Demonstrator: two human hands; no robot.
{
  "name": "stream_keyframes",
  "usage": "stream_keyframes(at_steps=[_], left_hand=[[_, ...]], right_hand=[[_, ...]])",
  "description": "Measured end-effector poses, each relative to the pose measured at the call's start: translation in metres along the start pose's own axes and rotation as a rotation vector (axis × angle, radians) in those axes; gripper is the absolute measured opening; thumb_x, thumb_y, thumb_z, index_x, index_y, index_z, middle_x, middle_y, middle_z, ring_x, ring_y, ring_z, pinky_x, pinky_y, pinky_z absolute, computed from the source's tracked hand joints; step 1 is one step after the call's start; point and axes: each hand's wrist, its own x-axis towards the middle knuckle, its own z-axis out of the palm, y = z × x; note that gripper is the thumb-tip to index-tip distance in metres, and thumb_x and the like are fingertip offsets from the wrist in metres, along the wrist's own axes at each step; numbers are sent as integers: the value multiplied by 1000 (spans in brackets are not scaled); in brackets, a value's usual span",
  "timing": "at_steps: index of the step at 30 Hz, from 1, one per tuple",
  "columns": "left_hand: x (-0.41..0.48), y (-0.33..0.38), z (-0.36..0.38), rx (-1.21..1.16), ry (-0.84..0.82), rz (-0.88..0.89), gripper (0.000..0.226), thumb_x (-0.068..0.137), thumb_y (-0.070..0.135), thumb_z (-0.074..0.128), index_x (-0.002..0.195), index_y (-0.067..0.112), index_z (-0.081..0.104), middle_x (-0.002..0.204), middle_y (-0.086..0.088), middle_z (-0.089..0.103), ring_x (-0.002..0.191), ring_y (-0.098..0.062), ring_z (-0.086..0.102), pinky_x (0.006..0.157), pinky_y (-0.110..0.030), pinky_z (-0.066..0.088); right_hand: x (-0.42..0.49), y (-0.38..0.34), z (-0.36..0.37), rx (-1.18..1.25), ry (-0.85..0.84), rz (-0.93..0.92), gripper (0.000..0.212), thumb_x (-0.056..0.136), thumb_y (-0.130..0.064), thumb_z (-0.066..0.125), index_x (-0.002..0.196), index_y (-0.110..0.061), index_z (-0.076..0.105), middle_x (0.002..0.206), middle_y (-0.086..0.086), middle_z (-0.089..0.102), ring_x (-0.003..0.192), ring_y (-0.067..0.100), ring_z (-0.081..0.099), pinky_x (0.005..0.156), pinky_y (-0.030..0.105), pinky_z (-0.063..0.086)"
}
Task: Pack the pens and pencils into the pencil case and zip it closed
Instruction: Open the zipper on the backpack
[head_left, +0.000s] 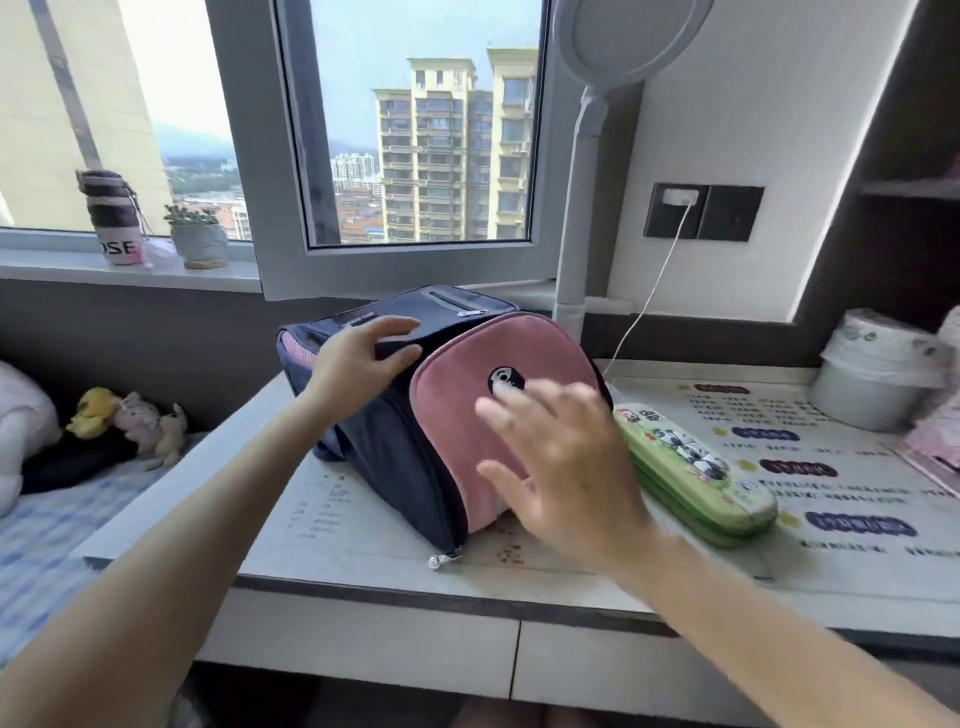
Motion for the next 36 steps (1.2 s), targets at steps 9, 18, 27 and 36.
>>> stream_keyframes(at_steps=[9, 18, 27, 36], left_hand=[[-44, 57, 36, 245, -188, 269, 31, 70, 46, 57, 92, 31, 71, 119, 4, 64, 122, -18, 49, 108, -62, 16], [-23, 26, 42, 678, 53, 134, 73, 63, 32, 76, 129, 23, 47, 134, -19, 46, 130, -36, 35, 111, -58, 10], [12, 16, 39, 782, 11, 101, 55, 78, 20, 60, 130, 19, 43, 105, -19, 61, 95, -40, 57, 80, -45, 43], [37, 7, -6, 571, 72, 43, 34, 90, 16, 51, 124, 18, 53, 109, -24, 64, 98, -45, 57, 81, -46, 45]], right_hand=[[93, 59, 16, 229, -648, 364, 46, 95, -53, 25, 126, -33, 53, 132, -4, 57, 125, 18, 46, 106, 41, 27], [-55, 98, -52, 399, -1073, 461, 20, 85, -39, 58, 103, -38, 66, 103, -21, 69, 96, -7, 60, 93, 24, 46], [-111, 123, -20, 1001, -763, 902, 16, 87, -7, 61, 96, -14, 73, 104, 2, 73, 103, 12, 66, 89, 17, 51], [-87, 187, 14, 79, -1033, 994, 97, 66, -61, 70, 145, -28, 25, 142, 8, 45, 123, 28, 49, 95, 36, 43]])
